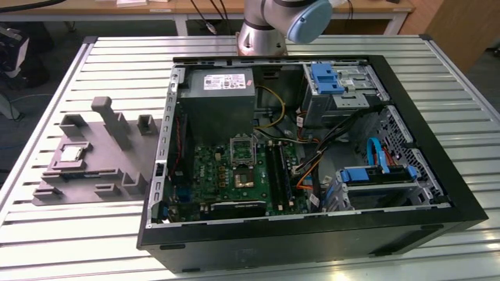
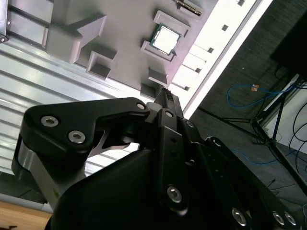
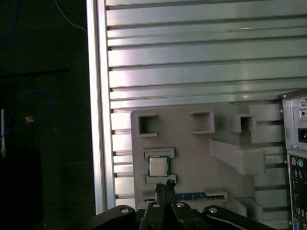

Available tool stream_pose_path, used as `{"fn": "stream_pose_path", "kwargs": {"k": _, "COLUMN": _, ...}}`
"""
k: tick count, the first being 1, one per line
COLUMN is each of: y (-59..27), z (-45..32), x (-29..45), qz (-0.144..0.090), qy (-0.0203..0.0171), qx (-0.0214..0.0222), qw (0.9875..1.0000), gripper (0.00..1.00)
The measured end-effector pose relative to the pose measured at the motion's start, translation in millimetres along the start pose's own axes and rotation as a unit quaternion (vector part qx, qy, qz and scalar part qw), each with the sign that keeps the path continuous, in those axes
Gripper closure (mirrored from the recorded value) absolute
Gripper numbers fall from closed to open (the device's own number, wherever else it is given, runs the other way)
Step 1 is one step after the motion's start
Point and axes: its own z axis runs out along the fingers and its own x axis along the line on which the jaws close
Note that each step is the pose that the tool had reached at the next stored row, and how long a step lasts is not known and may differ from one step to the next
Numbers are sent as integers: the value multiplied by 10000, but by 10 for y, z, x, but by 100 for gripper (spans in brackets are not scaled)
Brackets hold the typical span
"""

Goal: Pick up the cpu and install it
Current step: 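Pick up the cpu and move it towards the insertion slot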

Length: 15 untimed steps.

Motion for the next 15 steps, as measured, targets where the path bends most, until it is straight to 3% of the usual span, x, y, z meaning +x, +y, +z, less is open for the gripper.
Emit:
{"fn": "stream_pose_path", "kwargs": {"k": 3, "y": 0, "z": 0, "x": 2, "qz": 0, "qy": 0, "qx": 0, "qw": 10000, "gripper": 89}}
{"fn": "stream_pose_path", "kwargs": {"k": 4, "y": -1, "z": 0, "x": 7, "qz": 0, "qy": 0, "qx": 0, "qw": 10000, "gripper": 65}}
{"fn": "stream_pose_path", "kwargs": {"k": 5, "y": -1, "z": 0, "x": 8, "qz": 0, "qy": 0, "qx": 0, "qw": 10000, "gripper": 53}}
{"fn": "stream_pose_path", "kwargs": {"k": 6, "y": -1, "z": 0, "x": 8, "qz": 0, "qy": 0, "qx": 0, "qw": 10000, "gripper": 53}}
{"fn": "stream_pose_path", "kwargs": {"k": 8, "y": -1, "z": 6, "x": 9, "qz": -96, "qy": 13, "qx": 2, "qw": 10000, "gripper": 35}}
{"fn": "stream_pose_path", "kwargs": {"k": 11, "y": -2, "z": 30, "x": 10, "qz": -418, "qy": 28, "qx": 6, "qw": 9991, "gripper": 35}}
{"fn": "stream_pose_path", "kwargs": {"k": 15, "y": -2, "z": 44, "x": 10, "qz": -425, "qy": 29, "qx": 4, "qw": 9991, "gripper": 35}}
